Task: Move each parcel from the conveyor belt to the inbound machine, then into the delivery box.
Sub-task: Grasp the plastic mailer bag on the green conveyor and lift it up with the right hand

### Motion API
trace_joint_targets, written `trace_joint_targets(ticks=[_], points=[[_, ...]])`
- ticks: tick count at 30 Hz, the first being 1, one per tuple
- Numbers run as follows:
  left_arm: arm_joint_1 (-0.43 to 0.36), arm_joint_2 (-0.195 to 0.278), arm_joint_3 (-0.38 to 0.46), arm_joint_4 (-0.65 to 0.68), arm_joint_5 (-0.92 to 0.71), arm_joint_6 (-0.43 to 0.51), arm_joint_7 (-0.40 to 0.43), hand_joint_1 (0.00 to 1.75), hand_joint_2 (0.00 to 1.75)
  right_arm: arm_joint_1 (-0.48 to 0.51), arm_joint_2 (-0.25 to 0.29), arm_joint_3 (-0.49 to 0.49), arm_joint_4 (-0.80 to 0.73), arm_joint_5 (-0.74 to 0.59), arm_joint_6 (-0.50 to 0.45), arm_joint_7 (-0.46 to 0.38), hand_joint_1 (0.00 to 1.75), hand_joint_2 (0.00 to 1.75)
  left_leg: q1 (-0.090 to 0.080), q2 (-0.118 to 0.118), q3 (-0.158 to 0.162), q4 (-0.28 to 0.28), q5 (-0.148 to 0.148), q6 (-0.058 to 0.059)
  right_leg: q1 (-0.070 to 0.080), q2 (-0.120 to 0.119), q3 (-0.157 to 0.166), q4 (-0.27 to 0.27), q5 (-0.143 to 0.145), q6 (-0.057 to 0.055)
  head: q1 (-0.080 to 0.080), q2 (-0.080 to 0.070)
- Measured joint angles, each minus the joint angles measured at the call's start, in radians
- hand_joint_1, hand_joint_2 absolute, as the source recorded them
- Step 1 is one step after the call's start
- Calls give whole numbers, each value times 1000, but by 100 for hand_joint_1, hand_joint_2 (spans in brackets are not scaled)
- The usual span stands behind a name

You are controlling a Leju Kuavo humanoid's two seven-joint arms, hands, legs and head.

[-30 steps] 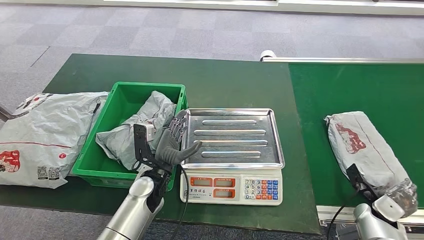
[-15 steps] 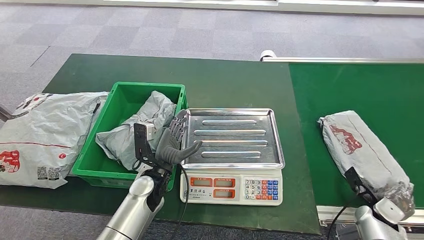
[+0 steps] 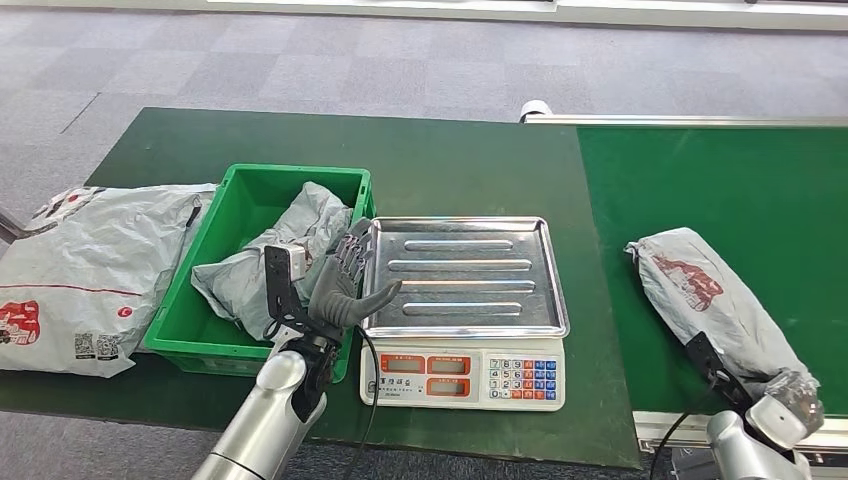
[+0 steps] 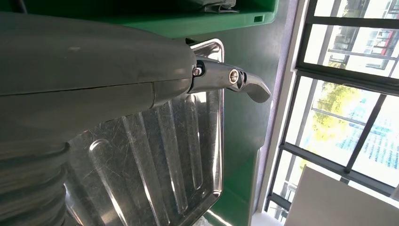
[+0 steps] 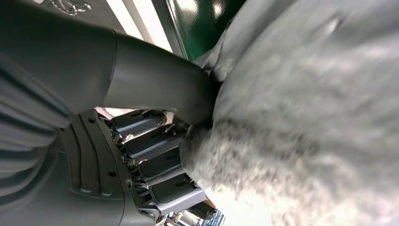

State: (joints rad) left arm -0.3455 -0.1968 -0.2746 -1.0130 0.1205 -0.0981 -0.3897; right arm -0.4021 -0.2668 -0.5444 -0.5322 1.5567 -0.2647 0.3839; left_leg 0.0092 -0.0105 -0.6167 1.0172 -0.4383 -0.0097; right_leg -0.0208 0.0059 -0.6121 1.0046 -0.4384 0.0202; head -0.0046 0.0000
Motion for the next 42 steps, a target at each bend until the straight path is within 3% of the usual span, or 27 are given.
trace_joint_targets(ticks=[15, 20, 25, 33, 42], points=[[2, 0, 1, -3, -5, 4, -2, 0, 175, -2, 13, -17, -1, -14, -33, -24, 175, 175, 0, 0, 0, 0, 0, 0, 0, 0, 0, 0, 0, 0, 0, 0], [11, 0, 13, -13, -14, 11, -2, 0, 175, 6, 29, -32, -56, -101, -81, -107, 175, 175, 0, 0, 0, 0, 0, 0, 0, 0, 0, 0, 0, 0, 0, 0], [15, 1, 29, -17, -40, 13, -9, 0, 175, 36, 72, -29, -253, -248, -59, -235, 175, 175, 0, 0, 0, 0, 0, 0, 0, 0, 0, 0, 0, 0, 0, 0], [0, 2, 44, 2, -64, 21, -25, 0, 175, 22, 37, 124, -497, -520, -104, -361, 175, 175, 0, -1, 0, 0, 1, 1, 0, -1, 1, 0, 0, 0, 0, 0], [-9, 5, 45, 16, -51, 32, -39, 0, 175, 29, -5, 267, -615, -568, -94, -340, 175, 175, 0, -1, 0, 0, 1, 1, 0, -1, 1, 0, 0, 0, 0, 0]])
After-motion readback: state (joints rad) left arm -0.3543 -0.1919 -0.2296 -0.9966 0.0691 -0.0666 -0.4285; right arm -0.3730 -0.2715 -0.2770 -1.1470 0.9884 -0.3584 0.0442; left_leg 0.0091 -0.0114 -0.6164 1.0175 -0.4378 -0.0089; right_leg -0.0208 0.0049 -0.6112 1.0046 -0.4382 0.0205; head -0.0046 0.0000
